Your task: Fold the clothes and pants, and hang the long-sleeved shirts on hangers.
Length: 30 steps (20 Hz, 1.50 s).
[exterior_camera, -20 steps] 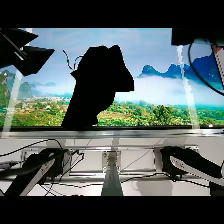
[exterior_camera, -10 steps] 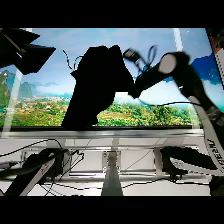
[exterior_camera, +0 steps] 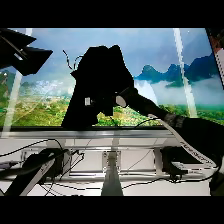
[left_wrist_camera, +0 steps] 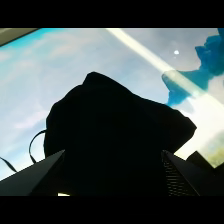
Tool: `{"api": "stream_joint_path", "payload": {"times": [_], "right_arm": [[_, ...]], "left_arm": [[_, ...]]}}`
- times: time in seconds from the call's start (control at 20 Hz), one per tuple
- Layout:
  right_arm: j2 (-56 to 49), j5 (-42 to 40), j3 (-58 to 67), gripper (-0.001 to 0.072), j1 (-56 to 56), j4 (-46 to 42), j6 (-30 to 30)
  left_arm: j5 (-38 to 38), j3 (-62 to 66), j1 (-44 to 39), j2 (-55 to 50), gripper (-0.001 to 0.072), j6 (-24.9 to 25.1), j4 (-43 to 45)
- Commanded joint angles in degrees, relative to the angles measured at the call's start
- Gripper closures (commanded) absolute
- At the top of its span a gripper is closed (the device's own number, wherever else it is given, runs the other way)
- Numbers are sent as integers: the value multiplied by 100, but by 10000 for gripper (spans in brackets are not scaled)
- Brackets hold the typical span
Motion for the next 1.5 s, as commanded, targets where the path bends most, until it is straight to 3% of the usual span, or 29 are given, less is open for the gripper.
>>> {"api": "stream_joint_path", "payload": {"times": [0.0,0.5,0.55,0.6,0.65,0.75,0.8,0.95,1.05,1.25,1.35,1.45], "right_arm": [[-450,-461,20,153,227,-177,-332],[-1078,-13,662,167,232,-85,-332],[-1078,-101,671,246,232,-96,-334],[-1078,-142,688,479,232,-98,-332],[-1078,-146,726,622,232,-103,-332],[-1062,-146,905,651,227,-168,-330],[-1032,-144,1034,687,212,-302,-328],[-798,-146,1460,687,-31,-382,-256],[-525,-155,1707,686,-356,-424,39],[225,-203,2013,687,-1438,-542,1648],[619,-188,2039,687,-2159,-535,2509],[933,-72,2039,687,-2940,-503,3355]], "left_arm": [[24,-2,2,2,7,0,109],[24,-2,0,2,7,0,111],[24,-2,0,0,7,0,111],[26,-2,2,0,7,0,111],[31,-4,0,0,10,0,111],[66,-4,2,0,18,0,114],[103,-4,2,0,44,-7,114],[352,-4,2,0,508,-22,225],[549,-11,7,0,697,-190,603],[487,-299,450,-83,697,-1038,1274],[289,-1130,844,-70,697,-1344,1235],[17,-2284,1102,-68,697,-1567,555]]}}
